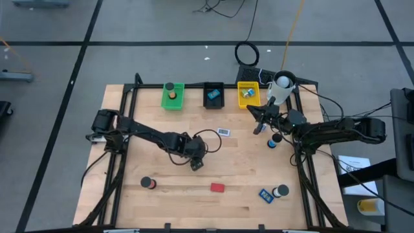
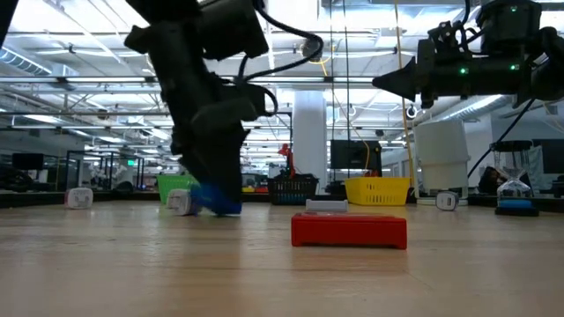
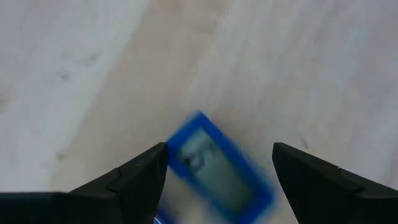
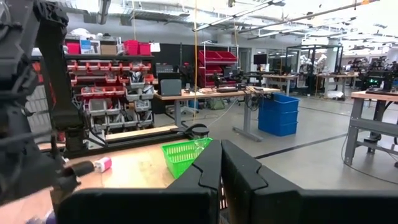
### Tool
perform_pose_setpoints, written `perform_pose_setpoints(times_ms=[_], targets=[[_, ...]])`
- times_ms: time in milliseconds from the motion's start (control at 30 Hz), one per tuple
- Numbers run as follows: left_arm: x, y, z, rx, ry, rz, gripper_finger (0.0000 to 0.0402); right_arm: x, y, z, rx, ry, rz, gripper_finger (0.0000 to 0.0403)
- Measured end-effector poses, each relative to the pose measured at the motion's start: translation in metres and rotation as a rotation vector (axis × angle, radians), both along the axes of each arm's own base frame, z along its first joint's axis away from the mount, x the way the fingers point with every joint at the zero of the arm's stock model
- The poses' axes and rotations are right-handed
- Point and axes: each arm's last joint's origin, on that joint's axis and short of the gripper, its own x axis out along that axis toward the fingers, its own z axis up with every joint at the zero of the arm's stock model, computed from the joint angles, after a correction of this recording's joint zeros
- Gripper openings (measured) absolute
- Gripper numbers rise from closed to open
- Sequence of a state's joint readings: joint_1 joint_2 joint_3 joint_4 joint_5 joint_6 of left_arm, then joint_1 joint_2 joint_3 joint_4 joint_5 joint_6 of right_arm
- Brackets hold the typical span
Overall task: Pick & Place Office items
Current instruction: Put the top dark blue digital timer into the black bin
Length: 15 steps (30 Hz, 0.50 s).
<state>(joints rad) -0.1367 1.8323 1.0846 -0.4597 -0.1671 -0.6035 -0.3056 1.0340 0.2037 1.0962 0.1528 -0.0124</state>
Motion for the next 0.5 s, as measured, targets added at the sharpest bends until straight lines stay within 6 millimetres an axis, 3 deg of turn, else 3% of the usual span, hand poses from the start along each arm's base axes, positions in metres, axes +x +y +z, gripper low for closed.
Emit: perform_pose_setpoints(times_ms=[333, 500], targets=[[0.0028, 0.0051, -0.0094, -0.062, 0.026, -0.001, 0.0293, 0.0001, 0.0, 0.0001, -0.002, 0.001, 0.0, 0.0001], [-0.001, 0.0026, -0.0105, -0.047, 0.072, -0.071, 0.0267, 0.0001, 0.0, 0.0001, -0.001, 0.0, 0.0, 0.0001]])
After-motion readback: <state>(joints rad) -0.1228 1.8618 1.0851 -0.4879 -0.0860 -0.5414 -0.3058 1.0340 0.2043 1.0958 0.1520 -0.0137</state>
